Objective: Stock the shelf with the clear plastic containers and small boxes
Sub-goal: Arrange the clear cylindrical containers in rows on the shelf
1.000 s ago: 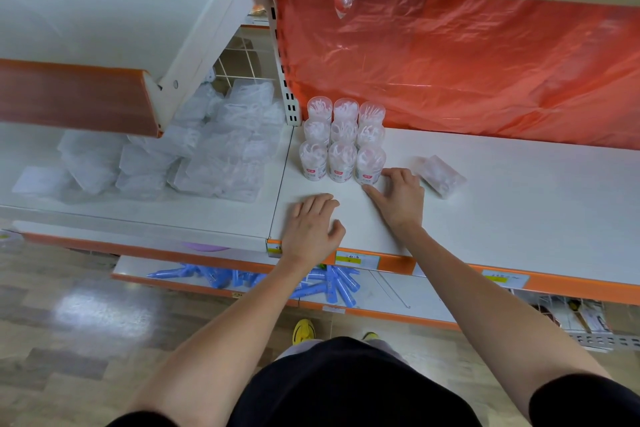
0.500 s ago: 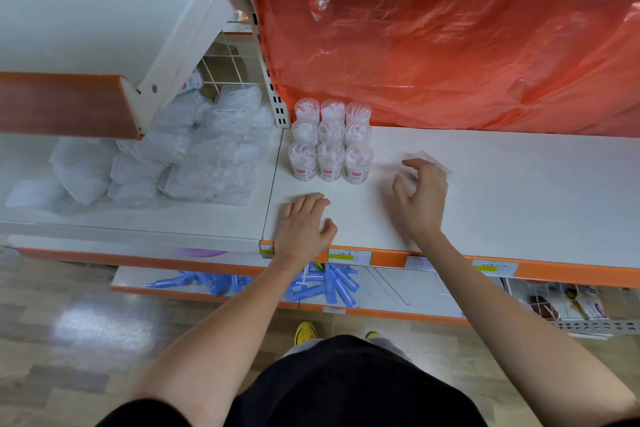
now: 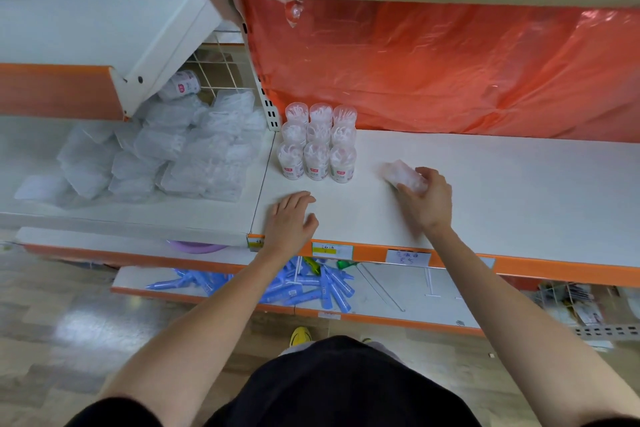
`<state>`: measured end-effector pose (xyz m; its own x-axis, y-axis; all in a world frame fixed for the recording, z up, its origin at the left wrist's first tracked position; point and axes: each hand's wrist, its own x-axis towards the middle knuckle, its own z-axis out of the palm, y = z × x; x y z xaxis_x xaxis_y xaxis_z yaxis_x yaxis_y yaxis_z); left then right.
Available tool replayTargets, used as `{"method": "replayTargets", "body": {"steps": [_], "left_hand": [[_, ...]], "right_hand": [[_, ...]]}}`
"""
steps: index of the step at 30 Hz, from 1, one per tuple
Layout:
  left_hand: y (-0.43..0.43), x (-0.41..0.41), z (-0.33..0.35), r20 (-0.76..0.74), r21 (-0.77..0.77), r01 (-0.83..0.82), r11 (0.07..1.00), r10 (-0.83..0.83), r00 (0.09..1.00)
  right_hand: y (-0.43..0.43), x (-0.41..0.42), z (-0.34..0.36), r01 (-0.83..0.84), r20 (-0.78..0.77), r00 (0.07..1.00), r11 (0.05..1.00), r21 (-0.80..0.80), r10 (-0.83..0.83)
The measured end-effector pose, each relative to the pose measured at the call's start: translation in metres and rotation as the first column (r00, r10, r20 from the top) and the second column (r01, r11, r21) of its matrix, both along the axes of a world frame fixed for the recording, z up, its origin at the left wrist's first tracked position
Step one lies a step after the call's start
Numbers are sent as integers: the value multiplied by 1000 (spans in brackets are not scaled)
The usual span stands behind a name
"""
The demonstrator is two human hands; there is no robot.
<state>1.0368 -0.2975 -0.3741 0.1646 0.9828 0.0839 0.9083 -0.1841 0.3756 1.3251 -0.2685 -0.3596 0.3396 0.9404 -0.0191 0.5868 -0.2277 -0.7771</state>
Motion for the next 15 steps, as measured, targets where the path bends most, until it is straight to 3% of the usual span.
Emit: {"method": "replayTargets", "body": {"steps": [6,11,15], "left_hand": [[-6,6,4,282,-187,-104,977,154,947],[-15,14,23,566,-355,-224,908,399,721],[-14,8,37,640,-469,-184,864,476,603]], "right_hand": [[-25,-12,-3,-121,-13,993,992,29,121],[-40,-44,-1,-213,-76,973,973,90,220],[-38,-71,11,-408,-74,907,909,82,414]]}}
